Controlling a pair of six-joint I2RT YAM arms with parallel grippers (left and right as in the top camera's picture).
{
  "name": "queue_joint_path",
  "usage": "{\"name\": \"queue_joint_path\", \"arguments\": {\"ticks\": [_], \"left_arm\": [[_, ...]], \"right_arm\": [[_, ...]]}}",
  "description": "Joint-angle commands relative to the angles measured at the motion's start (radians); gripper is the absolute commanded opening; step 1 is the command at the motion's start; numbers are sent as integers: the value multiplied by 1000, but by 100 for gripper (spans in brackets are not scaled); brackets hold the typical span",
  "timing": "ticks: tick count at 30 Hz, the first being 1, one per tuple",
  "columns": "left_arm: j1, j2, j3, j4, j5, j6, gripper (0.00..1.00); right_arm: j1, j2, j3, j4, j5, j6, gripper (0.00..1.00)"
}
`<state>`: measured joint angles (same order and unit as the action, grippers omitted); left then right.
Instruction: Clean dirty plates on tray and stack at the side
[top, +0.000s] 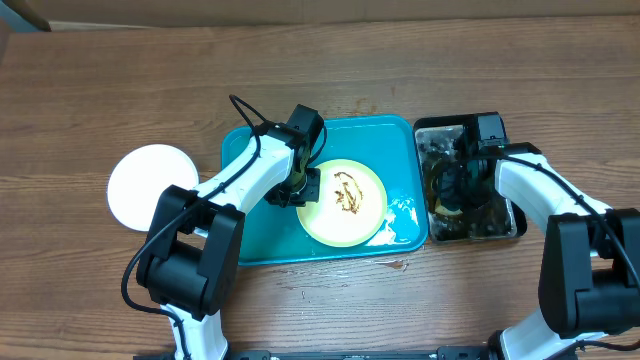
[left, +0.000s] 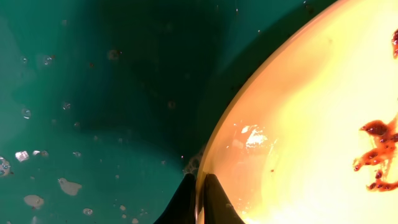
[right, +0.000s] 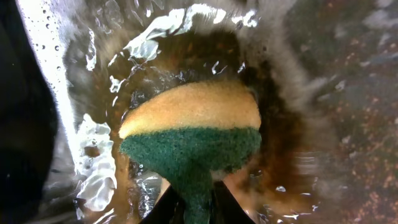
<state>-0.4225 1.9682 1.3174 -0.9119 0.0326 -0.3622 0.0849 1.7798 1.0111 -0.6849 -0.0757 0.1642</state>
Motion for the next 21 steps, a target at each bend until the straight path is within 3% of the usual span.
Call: {"name": "queue_joint_path", "arguments": {"ticks": [1, 14, 21], "left_arm": [[5, 6, -13, -4, -6, 14, 4], [5, 6, -13, -3, -5, 14, 4], [5, 6, -13, 2, 28, 26, 4]], "right_arm": [[-2, 19, -15, 7, -5, 19, 10], [9, -72, 311, -282, -23, 19, 7], [87, -95, 317, -309, -201, 20, 5]]}}
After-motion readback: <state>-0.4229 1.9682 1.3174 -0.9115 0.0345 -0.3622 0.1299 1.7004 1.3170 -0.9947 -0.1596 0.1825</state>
